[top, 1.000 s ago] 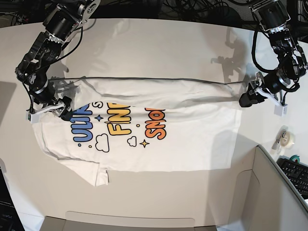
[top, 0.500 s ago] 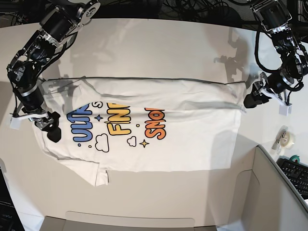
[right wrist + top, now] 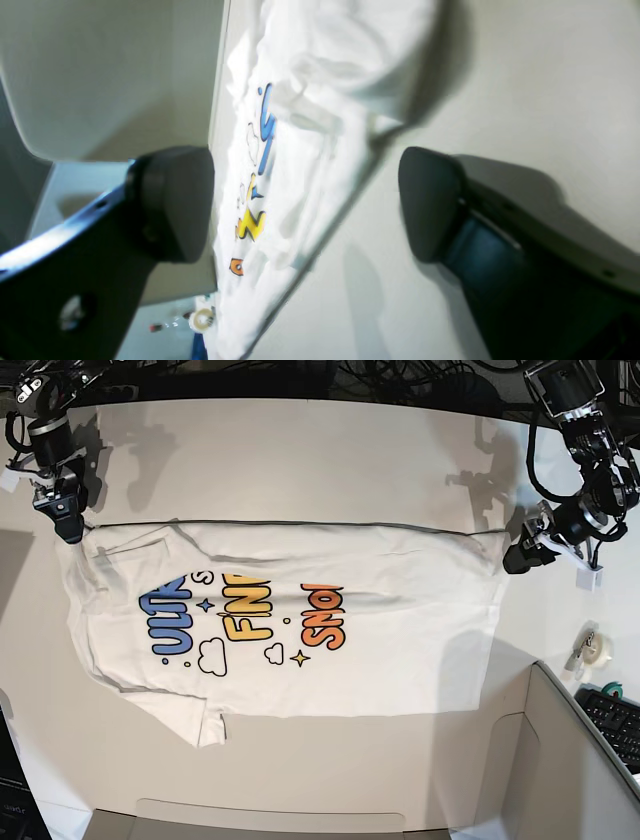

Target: Layout the t-shirt on the table in an organized manner, then fold the t-shirt properly

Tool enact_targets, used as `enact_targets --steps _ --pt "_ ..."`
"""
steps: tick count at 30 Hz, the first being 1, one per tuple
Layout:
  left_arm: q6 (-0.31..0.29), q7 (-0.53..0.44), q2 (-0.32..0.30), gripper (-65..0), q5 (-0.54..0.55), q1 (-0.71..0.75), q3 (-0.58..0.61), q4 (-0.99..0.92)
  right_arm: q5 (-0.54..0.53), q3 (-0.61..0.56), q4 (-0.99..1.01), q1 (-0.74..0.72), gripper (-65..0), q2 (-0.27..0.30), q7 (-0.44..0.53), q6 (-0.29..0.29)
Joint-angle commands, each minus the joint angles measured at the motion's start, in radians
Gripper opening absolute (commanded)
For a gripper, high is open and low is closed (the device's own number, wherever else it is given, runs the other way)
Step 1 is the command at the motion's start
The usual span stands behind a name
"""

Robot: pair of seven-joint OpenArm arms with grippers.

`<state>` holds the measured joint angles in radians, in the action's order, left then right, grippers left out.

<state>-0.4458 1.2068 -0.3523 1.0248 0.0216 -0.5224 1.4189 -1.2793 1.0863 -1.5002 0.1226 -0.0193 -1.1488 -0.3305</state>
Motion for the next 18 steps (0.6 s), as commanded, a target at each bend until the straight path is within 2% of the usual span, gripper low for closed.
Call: enact_targets --steps 1,4,10,12,16,18 --pt "-0.005 -0.011 -0.018 -39.0 0.022 -0.013 -0.002 0.018 -0.018 0.012 0.005 -0.007 -8.5 0.015 0.01 -0.008" --pt "-0.005 -0.011 -0.018 -39.0 0.022 -0.013 -0.002 0.018 -0.015 0.018 0.04 -0.025 -13.0 0.028 0.01 -0.008" --pt "-0.005 0.048 -0.018 -39.0 0.022 -0.018 -0.009 0.018 -0.01 0.019 0.109 -0.082 -34.7 0.031 0.011 -0.008" --pt "-0.005 0.054 -0.018 -39.0 0.022 -0.018 -0.011 0.018 0.008 0.019 0.128 -0.1 -34.7 0.031 0.013 -0.008" --pt "-0.005 0.058 -0.018 -39.0 0.022 -0.015 -0.011 0.018 0.057 0.021 0.132 -0.13 -28.9 0.02 0.036 -0.005" --pt "-0.005 0.066 -0.018 -39.4 0.022 -0.015 -0.011 0.018 0.059 0.021 0.128 -0.13 -26.7 0.003 0.045 0.032"
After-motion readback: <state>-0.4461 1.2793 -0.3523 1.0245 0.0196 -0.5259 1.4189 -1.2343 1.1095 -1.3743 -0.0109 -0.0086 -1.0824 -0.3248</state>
